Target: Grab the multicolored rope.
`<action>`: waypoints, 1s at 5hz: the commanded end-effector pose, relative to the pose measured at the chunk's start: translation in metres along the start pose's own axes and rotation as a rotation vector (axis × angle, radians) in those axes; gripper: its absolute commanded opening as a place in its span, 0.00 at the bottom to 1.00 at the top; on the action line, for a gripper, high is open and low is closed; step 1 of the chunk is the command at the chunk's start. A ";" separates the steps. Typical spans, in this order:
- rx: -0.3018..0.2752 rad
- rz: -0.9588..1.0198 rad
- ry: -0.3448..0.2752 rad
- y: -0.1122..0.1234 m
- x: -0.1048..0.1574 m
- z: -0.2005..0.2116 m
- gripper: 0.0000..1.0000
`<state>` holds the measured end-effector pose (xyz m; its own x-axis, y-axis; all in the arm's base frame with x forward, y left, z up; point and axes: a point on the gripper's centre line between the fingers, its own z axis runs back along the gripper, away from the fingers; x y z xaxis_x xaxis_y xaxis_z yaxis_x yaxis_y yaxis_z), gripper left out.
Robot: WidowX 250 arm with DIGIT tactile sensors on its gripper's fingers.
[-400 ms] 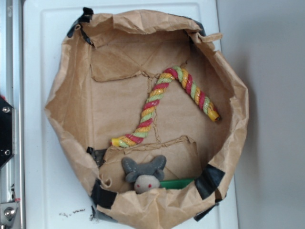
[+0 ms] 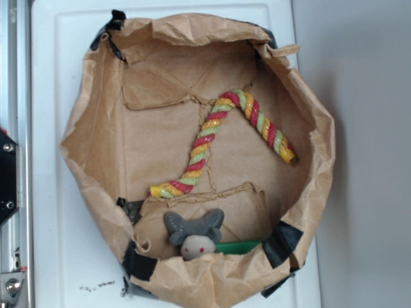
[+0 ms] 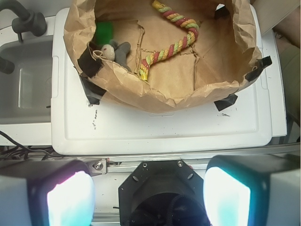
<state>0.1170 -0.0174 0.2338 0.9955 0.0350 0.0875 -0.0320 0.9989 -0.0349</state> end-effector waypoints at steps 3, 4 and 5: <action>-0.016 0.079 -0.110 -0.029 0.121 -0.060 1.00; -0.016 0.079 -0.110 -0.029 0.121 -0.060 1.00; -0.016 0.079 -0.110 -0.029 0.121 -0.060 1.00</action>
<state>0.2372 -0.0445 0.1696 0.9833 0.1135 0.1421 -0.1077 0.9930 -0.0476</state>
